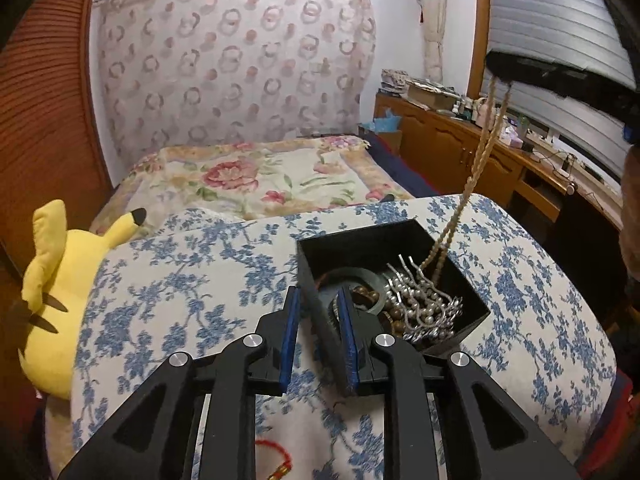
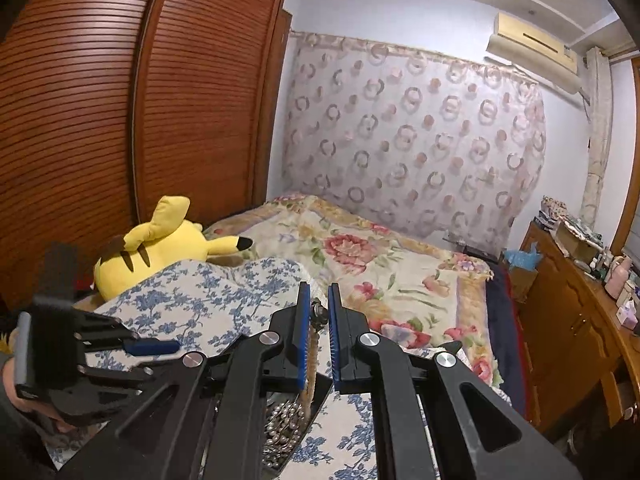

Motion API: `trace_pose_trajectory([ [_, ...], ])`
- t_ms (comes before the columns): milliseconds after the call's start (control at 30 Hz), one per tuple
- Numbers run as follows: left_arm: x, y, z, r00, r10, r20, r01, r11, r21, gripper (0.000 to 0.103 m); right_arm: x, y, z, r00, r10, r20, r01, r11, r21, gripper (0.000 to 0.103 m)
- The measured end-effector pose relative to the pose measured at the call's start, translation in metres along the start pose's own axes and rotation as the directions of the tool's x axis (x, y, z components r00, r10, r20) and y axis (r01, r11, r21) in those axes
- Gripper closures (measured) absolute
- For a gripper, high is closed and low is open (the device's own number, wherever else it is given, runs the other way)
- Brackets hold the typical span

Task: Organize jewelry
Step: 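Lower the bangle and earring into the box and open both tools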

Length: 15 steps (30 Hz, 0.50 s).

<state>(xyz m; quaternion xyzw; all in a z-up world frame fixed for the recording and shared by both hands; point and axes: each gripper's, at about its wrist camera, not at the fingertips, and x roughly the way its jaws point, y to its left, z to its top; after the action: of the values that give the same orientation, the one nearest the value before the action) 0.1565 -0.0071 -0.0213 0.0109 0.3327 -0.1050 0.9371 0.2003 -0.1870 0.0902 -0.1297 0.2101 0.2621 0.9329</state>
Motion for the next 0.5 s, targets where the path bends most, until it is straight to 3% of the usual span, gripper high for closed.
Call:
trace_pose_trajectory([
  [67, -0.007, 0.005, -0.004, 1.0, -0.001, 0.003, 0.001, 1.0, -0.005, 0.083, 0.007, 0.003, -0.004, 1.0, 0.016, -0.017, -0.016, 1.0, 0.008, 0.093],
  [167, -0.014, 0.011, -0.009, 1.0, 0.006, 0.006, -0.006, 1.0, -0.004, 0.072, 0.017, 0.006, -0.011, 0.999, 0.031, -0.039, -0.03, 0.999, 0.014, 0.093],
  [333, -0.024, 0.024, -0.017, 1.0, 0.027, 0.001, -0.027, 1.0, -0.01, 0.066, 0.029, 0.01, -0.018, 0.996, 0.056, -0.07, -0.054, 0.998, 0.034, 0.092],
  [400, -0.027, 0.03, -0.023, 0.999, 0.033, -0.003, -0.033, 0.999, -0.013, 0.055, 0.032, 0.011, -0.021, 0.995, 0.055, -0.079, -0.052, 0.998, 0.039, 0.087],
  [500, -0.028, 0.036, -0.032, 0.998, 0.052, -0.016, -0.053, 0.999, -0.008, 0.05, 0.032, 0.014, -0.028, 0.994, 0.063, -0.085, -0.06, 0.998, 0.034, 0.08],
])
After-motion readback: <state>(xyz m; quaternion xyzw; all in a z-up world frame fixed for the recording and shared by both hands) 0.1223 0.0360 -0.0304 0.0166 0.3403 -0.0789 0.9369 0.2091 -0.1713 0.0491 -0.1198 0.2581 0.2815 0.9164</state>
